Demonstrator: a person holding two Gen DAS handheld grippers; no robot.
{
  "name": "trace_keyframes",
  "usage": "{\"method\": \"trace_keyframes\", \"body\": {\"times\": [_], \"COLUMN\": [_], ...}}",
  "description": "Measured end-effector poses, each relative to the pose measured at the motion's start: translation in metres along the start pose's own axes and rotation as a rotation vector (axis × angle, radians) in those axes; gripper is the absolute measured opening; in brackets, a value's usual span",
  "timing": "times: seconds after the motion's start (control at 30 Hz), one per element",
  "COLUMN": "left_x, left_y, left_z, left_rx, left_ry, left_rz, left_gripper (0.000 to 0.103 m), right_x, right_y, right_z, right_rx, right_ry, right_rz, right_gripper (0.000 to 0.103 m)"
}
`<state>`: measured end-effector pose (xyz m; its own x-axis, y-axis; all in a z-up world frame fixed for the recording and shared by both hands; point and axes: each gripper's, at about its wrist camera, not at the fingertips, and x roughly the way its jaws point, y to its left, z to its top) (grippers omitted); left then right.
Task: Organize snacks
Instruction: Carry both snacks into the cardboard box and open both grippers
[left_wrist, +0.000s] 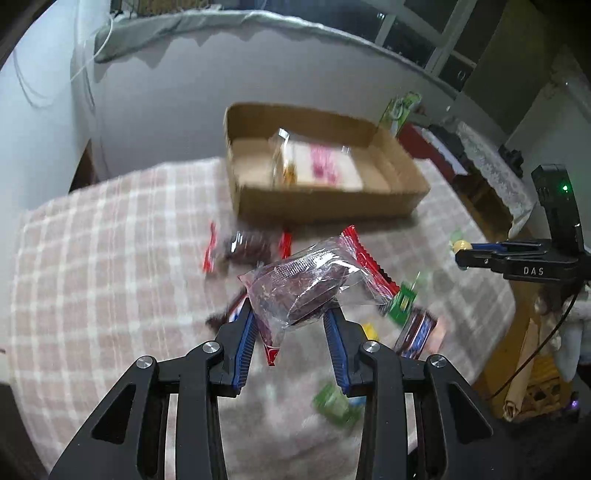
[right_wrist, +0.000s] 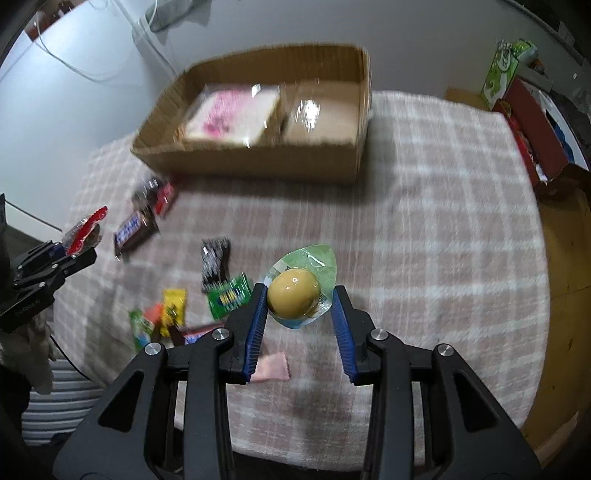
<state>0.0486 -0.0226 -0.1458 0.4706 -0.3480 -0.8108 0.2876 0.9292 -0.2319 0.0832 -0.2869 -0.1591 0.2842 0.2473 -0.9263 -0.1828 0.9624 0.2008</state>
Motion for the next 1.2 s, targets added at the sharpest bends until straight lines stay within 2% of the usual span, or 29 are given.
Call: {"method": "trace_keyframes", "body": {"times": [0.3, 0.6, 0.9, 1.2], "left_x": [0.01, 0.029, 0.057, 0.077], "left_y": [-0.007, 0.003, 0.006, 0.007], "left_z": [0.049, 0.088, 0.111, 0.117], "left_rx": [0.045, 0.045, 0.035, 0.02], "left_ry": [-0.059, -0.072, -0.04, -0.001], "left_rz": [0.017, 0.036, 0.054, 0.062], "left_gripper": [0.034, 0.034, 0.034, 0.035], "right_x": [-0.009, -0.007, 0.017, 0.046], "right_y": [0.002, -0.003, -0.011, -0.017], "right_z": [0.049, 0.102, 0.134, 0.142], "right_rx": [-0.025, -0.06, -0.058, -0.032], "right_ry": [-0.074, -0.12, -0.101, -0.051], "right_rz": [-0.004, -0.039, -0.056, -0.049], "right_gripper": [0.037, 0.037, 0.037, 0.037]}}
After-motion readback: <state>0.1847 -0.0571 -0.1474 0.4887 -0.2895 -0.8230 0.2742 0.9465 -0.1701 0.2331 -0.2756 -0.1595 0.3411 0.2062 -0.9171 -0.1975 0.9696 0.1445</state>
